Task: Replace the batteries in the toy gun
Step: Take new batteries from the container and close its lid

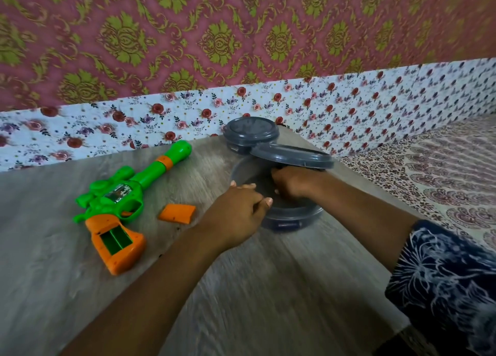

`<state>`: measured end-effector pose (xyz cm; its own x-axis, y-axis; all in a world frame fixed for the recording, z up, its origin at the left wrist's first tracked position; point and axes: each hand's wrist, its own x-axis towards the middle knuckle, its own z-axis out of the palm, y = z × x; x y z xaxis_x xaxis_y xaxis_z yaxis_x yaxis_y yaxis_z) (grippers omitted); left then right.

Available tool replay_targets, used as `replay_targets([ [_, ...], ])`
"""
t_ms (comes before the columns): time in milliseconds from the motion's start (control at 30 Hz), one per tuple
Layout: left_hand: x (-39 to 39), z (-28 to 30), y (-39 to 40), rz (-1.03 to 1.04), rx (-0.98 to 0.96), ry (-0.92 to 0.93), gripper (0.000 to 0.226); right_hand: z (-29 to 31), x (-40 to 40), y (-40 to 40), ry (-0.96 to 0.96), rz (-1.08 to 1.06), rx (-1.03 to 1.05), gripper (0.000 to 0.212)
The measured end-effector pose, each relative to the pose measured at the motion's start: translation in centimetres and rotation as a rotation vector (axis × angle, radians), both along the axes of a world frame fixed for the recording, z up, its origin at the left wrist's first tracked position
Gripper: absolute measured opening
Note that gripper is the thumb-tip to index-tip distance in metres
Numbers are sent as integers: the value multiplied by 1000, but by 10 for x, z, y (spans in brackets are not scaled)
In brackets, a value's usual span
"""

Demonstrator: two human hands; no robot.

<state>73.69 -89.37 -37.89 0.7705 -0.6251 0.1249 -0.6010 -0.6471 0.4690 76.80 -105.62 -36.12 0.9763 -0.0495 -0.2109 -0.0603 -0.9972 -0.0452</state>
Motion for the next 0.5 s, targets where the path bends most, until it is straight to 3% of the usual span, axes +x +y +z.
replay_targets([
  [200, 1, 1, 0, -9, 15, -16, 45, 3, 1, 7, -172, -44, 136, 41],
  [500, 0, 0, -1, -11, -11, -41, 45, 1, -1, 7, -35, -92, 27, 30],
])
